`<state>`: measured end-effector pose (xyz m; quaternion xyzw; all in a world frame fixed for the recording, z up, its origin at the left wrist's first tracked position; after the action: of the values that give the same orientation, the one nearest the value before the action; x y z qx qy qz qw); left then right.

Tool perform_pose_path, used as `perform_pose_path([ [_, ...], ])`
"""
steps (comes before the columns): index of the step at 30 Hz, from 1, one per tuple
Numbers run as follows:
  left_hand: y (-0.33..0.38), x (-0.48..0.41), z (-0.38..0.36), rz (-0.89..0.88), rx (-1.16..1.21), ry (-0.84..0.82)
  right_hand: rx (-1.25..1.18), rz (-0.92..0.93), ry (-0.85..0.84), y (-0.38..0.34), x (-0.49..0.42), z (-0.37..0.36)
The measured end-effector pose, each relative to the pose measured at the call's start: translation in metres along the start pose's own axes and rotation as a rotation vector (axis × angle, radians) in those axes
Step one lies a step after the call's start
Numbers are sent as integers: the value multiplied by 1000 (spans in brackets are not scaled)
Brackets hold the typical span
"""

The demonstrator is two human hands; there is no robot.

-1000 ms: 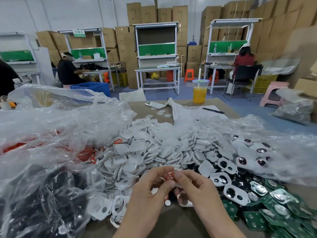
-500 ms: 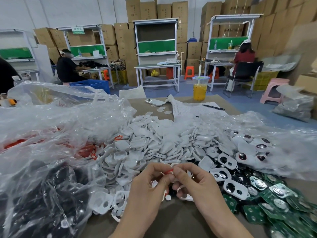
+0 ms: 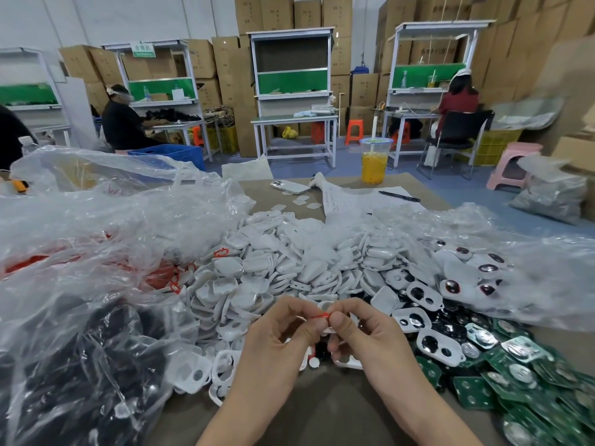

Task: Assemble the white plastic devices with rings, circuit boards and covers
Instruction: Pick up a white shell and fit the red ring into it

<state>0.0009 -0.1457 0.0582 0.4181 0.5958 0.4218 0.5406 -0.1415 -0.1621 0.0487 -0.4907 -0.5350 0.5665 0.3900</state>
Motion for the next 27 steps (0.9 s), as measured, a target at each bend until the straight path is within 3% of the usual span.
perform_pose_path([
  [8,-2,-2,-1,36,39,-14,70,3,14,3,-2,2],
  [19,-1,-2,6,38,36,55,-52,-11,-3,1,-1,-1],
  [27,-13,-1,-3,162,183,38,106,70,83,2,0,2],
])
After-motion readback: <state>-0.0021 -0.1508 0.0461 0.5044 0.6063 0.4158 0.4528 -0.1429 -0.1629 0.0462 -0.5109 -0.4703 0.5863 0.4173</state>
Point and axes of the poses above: each hand's wrist, its own x-axis away from the middle knuckle, its own z-axis out of the back of the hand, y = z × x, the point moved 7 cm from there along -x, towards the middle knuckle, and after that the axes turned 7 degrees about x, right-handed, at the moved point
